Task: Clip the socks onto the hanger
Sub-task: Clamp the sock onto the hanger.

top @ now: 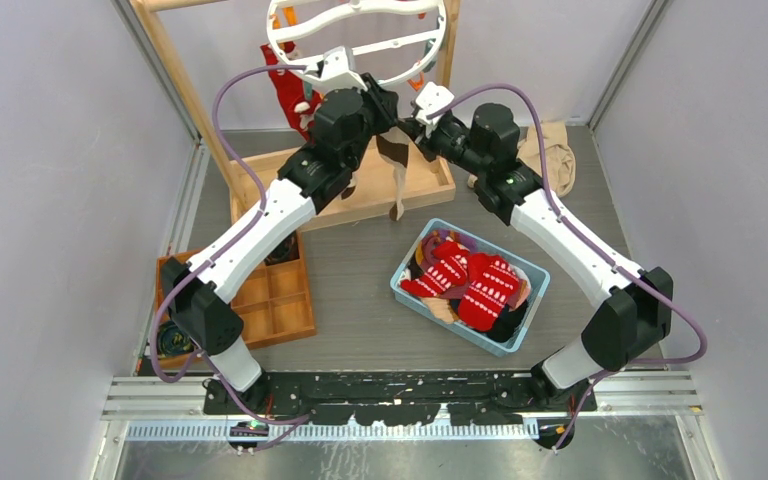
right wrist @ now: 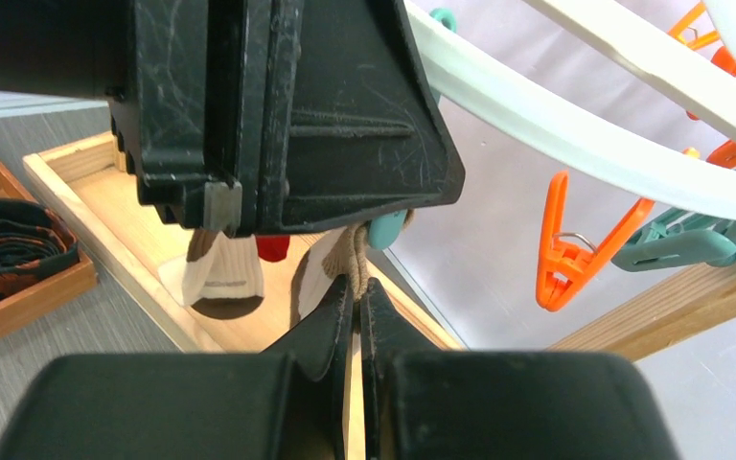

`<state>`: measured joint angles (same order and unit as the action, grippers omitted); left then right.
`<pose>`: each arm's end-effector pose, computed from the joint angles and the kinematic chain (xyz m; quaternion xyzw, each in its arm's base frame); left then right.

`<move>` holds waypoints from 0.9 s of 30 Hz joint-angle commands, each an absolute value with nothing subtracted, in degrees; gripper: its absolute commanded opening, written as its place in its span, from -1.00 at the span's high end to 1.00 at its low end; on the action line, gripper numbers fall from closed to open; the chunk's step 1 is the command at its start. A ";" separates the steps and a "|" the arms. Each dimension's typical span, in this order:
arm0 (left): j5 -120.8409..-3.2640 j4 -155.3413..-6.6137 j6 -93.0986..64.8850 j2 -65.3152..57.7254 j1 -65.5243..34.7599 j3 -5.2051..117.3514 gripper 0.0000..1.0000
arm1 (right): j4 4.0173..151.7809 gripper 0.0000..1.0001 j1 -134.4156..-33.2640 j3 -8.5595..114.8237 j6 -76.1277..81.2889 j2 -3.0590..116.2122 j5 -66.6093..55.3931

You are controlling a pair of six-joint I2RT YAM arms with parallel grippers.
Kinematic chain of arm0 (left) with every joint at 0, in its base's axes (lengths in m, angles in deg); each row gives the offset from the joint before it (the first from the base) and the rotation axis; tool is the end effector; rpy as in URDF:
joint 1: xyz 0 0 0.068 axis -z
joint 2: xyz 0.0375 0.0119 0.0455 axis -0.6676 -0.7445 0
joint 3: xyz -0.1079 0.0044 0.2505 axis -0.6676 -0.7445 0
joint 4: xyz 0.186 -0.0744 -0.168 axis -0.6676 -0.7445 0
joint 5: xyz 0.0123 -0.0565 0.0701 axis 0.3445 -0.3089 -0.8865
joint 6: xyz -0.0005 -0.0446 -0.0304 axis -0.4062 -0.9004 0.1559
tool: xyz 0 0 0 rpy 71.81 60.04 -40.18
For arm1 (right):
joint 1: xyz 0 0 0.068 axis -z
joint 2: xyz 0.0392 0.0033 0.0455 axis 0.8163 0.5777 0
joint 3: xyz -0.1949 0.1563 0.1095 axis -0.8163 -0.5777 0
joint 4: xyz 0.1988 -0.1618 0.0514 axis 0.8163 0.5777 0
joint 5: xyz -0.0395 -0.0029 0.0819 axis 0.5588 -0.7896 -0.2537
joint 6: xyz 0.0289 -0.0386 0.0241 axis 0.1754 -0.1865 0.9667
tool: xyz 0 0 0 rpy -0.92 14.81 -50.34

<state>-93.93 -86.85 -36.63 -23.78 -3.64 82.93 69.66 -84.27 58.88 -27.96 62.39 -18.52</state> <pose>0.3168 -0.2315 0.4513 -0.1194 0.6977 -0.2911 0.6436 0.3092 0.1897 0.4173 -0.4210 0.5526 0.1596 0.7014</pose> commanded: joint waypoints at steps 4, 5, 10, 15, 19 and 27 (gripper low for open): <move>-95.38 -87.27 -37.62 -23.50 -3.95 86.24 0.96 | 70.01 0.99 -84.62 60.16 -30.38 59.00 -16.01; -95.32 -87.44 -37.84 -23.54 -3.95 86.35 0.96 | 70.01 0.99 -84.69 60.12 -30.34 59.02 -15.92; -95.19 -88.11 -38.57 -23.49 -4.00 86.60 0.97 | 70.18 0.99 -84.87 60.22 -30.00 59.17 -15.81; -95.25 -89.04 -39.51 -23.58 -3.95 86.95 0.96 | 69.48 0.99 -85.61 60.25 -28.83 59.42 -14.98; -95.29 -90.02 -40.32 -23.66 -3.96 87.23 0.96 | 68.79 0.99 -86.38 60.27 -28.74 59.65 -13.67; -95.66 -92.02 -41.29 -23.58 -3.95 87.88 0.97 | 68.98 0.99 -86.89 60.49 -29.31 60.36 -10.86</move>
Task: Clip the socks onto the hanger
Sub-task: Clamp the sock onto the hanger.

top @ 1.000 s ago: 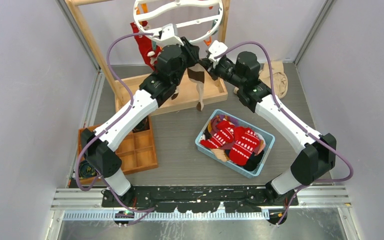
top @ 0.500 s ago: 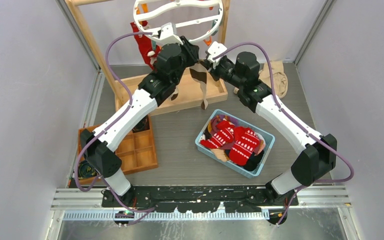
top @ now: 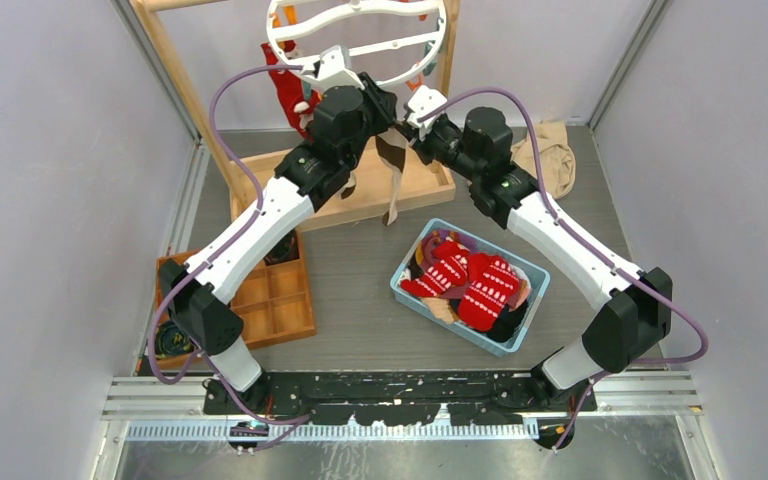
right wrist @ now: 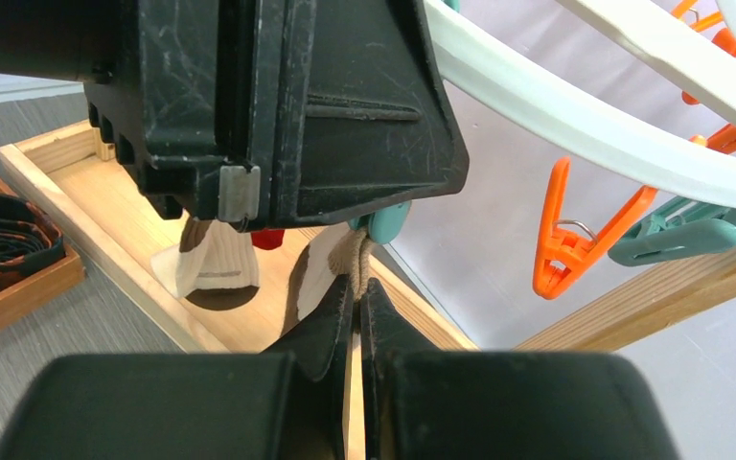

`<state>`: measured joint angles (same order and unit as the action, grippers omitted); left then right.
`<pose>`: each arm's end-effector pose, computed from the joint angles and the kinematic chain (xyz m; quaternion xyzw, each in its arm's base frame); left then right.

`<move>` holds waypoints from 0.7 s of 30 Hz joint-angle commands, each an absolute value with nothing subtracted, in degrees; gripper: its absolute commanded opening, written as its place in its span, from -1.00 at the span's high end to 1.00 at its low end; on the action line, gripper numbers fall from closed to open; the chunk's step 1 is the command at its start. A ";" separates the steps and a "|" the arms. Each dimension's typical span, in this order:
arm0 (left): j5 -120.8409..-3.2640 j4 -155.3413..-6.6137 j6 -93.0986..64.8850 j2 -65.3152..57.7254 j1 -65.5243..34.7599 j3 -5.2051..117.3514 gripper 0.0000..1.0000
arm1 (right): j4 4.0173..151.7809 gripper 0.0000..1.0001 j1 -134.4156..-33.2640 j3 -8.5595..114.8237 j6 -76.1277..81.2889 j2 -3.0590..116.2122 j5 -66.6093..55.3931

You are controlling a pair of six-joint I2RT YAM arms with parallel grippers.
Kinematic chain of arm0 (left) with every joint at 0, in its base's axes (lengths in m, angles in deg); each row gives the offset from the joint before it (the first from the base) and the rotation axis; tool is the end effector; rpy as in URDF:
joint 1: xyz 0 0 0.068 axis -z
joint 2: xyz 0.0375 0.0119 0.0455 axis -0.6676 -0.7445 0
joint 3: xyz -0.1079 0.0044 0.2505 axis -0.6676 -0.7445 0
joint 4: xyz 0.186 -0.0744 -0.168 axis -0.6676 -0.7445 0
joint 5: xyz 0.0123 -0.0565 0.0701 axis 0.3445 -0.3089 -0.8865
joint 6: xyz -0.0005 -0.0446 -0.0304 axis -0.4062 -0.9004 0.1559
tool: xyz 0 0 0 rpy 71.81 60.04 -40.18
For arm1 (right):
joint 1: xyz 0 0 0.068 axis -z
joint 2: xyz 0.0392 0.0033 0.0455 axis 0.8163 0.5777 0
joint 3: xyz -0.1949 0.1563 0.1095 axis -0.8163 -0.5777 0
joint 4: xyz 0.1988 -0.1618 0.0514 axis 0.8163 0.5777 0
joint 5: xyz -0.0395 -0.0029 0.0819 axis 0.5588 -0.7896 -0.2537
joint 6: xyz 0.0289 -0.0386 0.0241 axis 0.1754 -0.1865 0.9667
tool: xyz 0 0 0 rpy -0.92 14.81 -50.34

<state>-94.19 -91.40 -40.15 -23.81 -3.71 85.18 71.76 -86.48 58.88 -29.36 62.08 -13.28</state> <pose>0.3148 -0.2290 0.4563 -0.1396 0.7072 -0.2978 0.6259 0.3028 0.1986 0.4152 -0.4159 0.5693 0.1344 0.6963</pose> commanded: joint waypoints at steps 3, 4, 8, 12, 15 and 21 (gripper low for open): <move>-95.67 -92.37 -41.53 -23.57 -3.98 87.88 0.97 | 68.40 0.99 -87.16 60.50 -29.48 60.64 -10.18; -95.76 -92.52 -41.57 -23.57 -3.95 87.81 0.97 | 68.16 0.99 -87.21 60.52 -29.46 60.64 -10.06; -95.89 -92.81 -41.79 -23.66 -3.92 87.87 0.97 | 67.60 0.99 -87.40 60.52 -29.37 60.76 -9.92; -96.01 -93.03 -42.11 -23.75 -3.95 87.88 0.98 | 67.38 0.99 -87.87 60.31 -29.33 60.76 -10.09; -96.11 -93.31 -42.38 -23.67 -3.95 88.04 0.99 | 67.20 0.99 -88.25 60.22 -29.29 60.83 -9.89; -96.18 -93.87 -43.04 -23.57 -3.93 88.05 0.99 | 66.36 0.99 -89.03 60.55 -30.48 61.33 -8.17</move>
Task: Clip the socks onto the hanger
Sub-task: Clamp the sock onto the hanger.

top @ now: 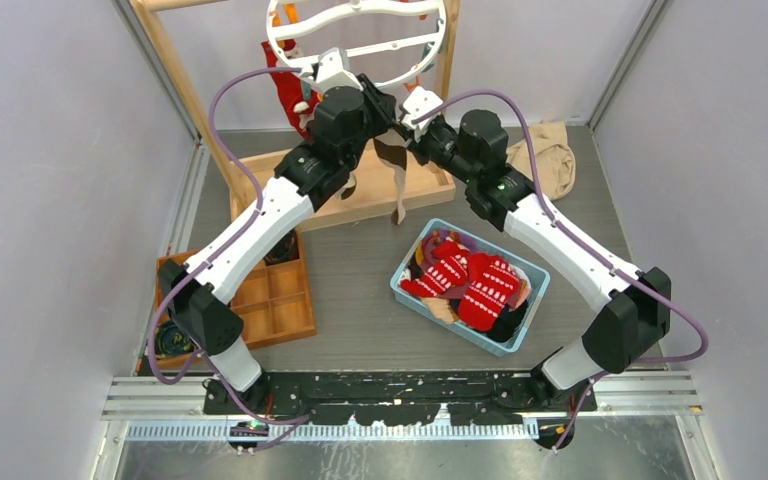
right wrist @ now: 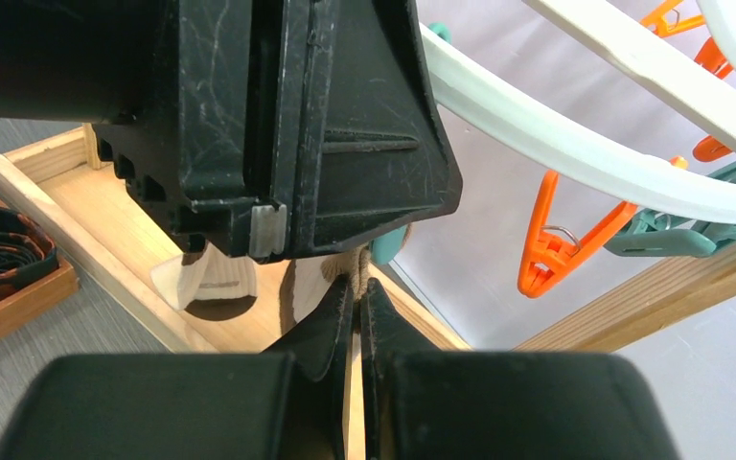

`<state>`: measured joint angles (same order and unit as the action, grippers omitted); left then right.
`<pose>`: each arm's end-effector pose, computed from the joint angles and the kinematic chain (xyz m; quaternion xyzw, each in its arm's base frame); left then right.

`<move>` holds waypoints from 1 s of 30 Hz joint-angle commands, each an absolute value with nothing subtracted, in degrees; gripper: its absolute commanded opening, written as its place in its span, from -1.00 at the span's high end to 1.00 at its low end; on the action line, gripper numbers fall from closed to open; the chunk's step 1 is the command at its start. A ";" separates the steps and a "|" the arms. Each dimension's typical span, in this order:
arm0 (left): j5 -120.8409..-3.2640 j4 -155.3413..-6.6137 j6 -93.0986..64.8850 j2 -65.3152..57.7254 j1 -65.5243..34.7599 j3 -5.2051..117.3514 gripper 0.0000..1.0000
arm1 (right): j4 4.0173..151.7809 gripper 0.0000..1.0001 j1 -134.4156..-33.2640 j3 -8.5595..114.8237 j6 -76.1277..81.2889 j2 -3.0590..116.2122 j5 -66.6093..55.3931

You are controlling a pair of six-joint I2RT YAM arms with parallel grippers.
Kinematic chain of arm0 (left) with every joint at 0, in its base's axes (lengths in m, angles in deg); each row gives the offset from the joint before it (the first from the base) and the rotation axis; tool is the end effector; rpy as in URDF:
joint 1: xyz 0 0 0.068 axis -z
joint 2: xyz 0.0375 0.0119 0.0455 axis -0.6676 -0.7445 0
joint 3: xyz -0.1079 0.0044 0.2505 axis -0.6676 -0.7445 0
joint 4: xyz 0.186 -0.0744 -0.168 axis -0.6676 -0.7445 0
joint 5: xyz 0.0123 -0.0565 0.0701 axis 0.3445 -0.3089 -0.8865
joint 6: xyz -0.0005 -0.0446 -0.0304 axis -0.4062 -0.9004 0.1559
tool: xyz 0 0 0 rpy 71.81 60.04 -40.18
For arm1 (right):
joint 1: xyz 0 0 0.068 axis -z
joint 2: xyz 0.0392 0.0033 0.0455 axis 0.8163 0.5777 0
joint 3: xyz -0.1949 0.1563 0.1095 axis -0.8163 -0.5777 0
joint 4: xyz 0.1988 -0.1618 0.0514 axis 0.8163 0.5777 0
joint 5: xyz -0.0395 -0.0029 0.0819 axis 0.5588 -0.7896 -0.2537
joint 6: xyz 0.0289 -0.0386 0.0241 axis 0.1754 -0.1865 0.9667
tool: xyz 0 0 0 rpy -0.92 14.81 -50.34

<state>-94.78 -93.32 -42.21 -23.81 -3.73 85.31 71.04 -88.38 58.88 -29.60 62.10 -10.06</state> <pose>0.3146 -0.2283 0.4535 -0.1537 0.7142 -0.2969 0.6149 0.2976 0.2072 0.4165 -0.4087 0.5693 0.1249 0.7023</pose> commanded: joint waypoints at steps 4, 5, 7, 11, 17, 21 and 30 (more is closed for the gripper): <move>-96.24 -94.24 -43.29 -23.50 -3.95 87.95 0.99 | 66.16 0.99 -89.30 60.97 -31.72 61.78 -5.89; -96.22 -94.30 -43.33 -23.47 -3.98 88.01 0.99 | 66.15 0.99 -89.33 61.04 -32.05 61.82 -5.38; -96.32 -94.42 -43.41 -23.40 -4.00 88.04 0.99 | 65.99 0.99 -89.28 60.95 -32.63 61.81 -4.75; -96.39 -94.96 -43.57 -23.64 -3.98 88.22 0.99 | 66.15 0.99 -89.54 60.60 -34.23 61.44 -4.50; -96.48 -95.55 -43.90 -23.84 -3.98 88.58 1.00 | 66.52 0.99 -89.69 60.11 -35.96 60.91 -3.87; -96.54 -96.04 -44.48 -24.06 -3.95 88.82 0.99 | 66.04 0.99 -89.87 59.54 -35.77 60.67 -4.50; -96.80 -97.06 -46.16 -24.19 -3.96 89.02 0.99 | 64.49 0.99 -90.31 59.19 -33.37 60.40 -5.25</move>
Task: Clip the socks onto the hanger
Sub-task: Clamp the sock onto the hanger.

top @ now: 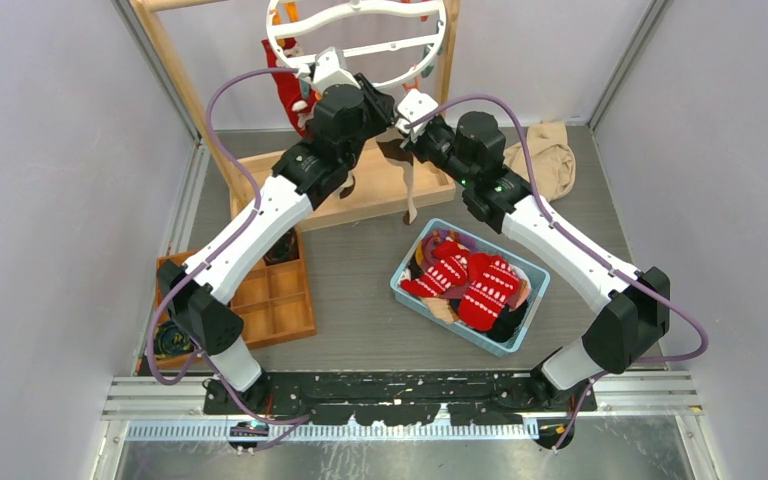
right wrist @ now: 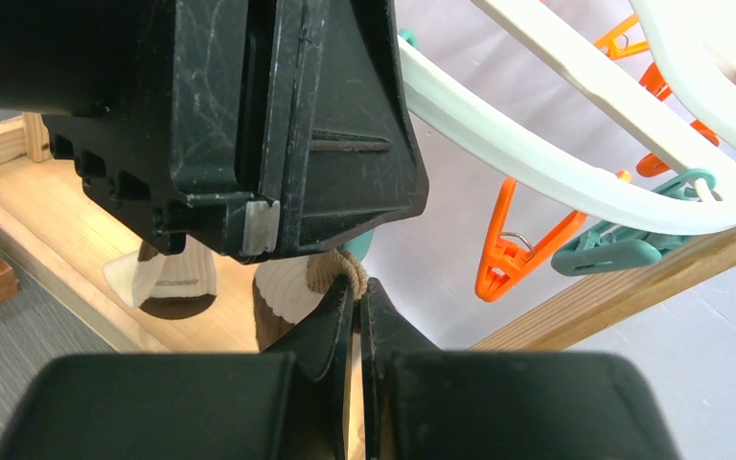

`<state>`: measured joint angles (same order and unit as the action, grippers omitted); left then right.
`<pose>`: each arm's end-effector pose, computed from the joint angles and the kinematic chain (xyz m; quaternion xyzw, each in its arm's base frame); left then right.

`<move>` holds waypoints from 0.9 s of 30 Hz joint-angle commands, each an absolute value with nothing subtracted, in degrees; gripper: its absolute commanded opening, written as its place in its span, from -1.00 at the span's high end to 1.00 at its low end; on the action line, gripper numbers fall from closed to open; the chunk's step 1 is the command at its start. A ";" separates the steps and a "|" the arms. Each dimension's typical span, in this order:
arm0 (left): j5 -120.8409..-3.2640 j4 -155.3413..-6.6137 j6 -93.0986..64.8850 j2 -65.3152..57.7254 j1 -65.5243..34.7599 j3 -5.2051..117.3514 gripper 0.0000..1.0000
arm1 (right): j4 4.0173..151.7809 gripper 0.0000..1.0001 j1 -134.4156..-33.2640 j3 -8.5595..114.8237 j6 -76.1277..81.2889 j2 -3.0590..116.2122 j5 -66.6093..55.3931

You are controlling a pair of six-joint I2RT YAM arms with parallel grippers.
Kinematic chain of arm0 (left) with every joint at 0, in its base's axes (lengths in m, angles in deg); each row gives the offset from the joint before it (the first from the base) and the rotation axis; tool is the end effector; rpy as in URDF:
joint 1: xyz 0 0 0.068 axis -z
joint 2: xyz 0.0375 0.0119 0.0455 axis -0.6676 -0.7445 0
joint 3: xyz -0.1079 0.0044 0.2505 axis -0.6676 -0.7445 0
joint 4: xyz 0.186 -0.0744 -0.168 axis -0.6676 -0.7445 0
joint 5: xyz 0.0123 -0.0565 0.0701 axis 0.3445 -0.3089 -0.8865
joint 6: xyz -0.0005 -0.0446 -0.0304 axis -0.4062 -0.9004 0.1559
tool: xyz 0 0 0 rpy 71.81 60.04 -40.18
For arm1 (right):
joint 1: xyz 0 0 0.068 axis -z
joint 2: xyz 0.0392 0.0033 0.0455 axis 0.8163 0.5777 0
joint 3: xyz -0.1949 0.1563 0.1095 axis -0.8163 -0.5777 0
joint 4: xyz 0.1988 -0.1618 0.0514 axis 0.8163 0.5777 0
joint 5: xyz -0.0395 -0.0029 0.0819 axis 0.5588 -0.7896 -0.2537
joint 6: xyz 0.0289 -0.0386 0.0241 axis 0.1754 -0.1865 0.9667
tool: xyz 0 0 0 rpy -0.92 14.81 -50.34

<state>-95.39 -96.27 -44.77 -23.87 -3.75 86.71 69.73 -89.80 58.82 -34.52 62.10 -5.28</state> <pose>0.3132 -0.2266 0.4560 -0.1713 0.7190 -0.2989 0.6037 0.2944 0.2124 0.4186 -0.4121 0.5571 0.0743 0.7171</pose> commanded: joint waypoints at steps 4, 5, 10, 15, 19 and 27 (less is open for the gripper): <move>-96.90 -97.38 -46.72 -24.27 -4.07 89.22 0.99 | 64.48 0.99 -90.84 59.01 -33.22 60.40 -5.31; -96.94 -97.52 -46.73 -24.32 -4.04 89.39 0.99 | 64.47 0.99 -90.92 58.94 -33.38 60.41 -5.00; -96.94 -98.19 -47.06 -24.45 -4.02 89.72 0.99 | 63.97 0.99 -91.25 59.42 -34.06 60.74 -3.63; -96.96 -98.38 -47.35 -24.46 -4.15 89.81 0.99 | 63.85 0.99 -91.49 59.91 -34.41 61.23 -3.21; -97.01 -98.54 -47.48 -24.30 -4.33 89.81 0.99 | 64.95 0.99 -91.57 59.95 -35.64 61.45 -2.03; -96.85 -98.85 -47.70 -24.55 -4.64 90.20 0.99 | 67.26 0.99 -91.62 59.25 -36.68 60.95 -0.98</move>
